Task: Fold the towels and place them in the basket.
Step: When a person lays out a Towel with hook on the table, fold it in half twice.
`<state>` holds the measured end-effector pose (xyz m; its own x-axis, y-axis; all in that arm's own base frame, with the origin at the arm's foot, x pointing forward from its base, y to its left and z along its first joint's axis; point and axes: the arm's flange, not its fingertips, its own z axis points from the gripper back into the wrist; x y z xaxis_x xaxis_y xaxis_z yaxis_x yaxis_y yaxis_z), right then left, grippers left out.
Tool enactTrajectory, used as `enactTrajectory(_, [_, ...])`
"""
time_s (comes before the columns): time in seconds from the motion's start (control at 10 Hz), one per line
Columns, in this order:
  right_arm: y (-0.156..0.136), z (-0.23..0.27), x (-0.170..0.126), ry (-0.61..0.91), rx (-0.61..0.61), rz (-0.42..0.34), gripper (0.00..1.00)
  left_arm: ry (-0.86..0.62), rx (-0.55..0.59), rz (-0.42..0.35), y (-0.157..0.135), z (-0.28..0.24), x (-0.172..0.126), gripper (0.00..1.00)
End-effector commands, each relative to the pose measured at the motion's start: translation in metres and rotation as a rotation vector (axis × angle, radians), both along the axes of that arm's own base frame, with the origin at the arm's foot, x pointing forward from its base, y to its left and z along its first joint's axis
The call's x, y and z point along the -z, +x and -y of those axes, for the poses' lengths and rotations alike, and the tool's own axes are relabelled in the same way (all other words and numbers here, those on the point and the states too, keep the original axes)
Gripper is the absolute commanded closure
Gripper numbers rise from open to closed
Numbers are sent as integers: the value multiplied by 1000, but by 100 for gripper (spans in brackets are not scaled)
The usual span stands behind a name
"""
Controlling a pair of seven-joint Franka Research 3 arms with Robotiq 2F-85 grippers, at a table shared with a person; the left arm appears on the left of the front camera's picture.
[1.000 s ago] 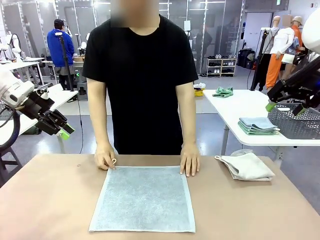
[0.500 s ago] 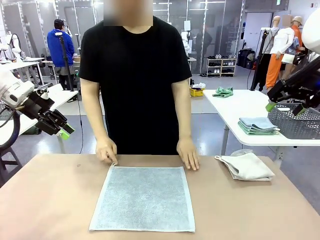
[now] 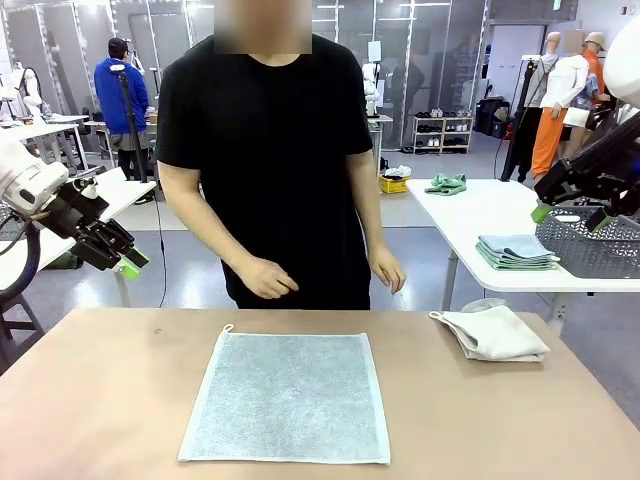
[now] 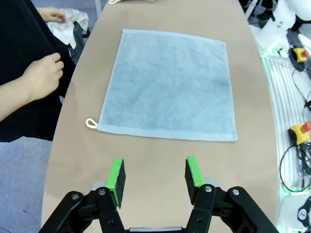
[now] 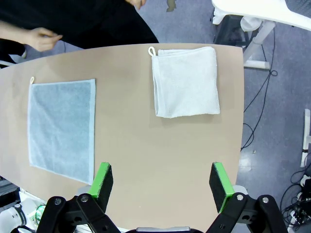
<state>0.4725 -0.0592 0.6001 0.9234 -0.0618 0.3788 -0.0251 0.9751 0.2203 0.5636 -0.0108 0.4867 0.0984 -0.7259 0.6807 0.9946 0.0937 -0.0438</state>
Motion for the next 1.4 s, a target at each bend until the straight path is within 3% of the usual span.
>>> enactTrajectory(0.0, [0,1,-4,14,-34,22,0,-20,0,11,-2,-1,-8,17])
enactTrajectory(0.1, [-2,-3,-9,13,-68,20,0,-8,-5,1,-5,-1,-15,16])
enactTrajectory(0.2, [-5,-12,-12,12,-146,33,0,3,3,19,-10,4,-22,0])
enactTrajectory(0.5, [-27,-61,-21,-25,-434,41,0,143,7,47,-39,53,-46,0])
enactTrajectory(0.8, [-87,-131,-15,-91,-814,65,0,334,-20,79,-88,121,-54,0])
enactTrajectory(1.1, [-151,-186,6,-250,-1111,132,0,507,-6,112,-126,167,-45,0])
enactTrajectory(1.3, [-183,-214,26,-329,-1252,134,0,578,18,143,-147,178,-35,0])
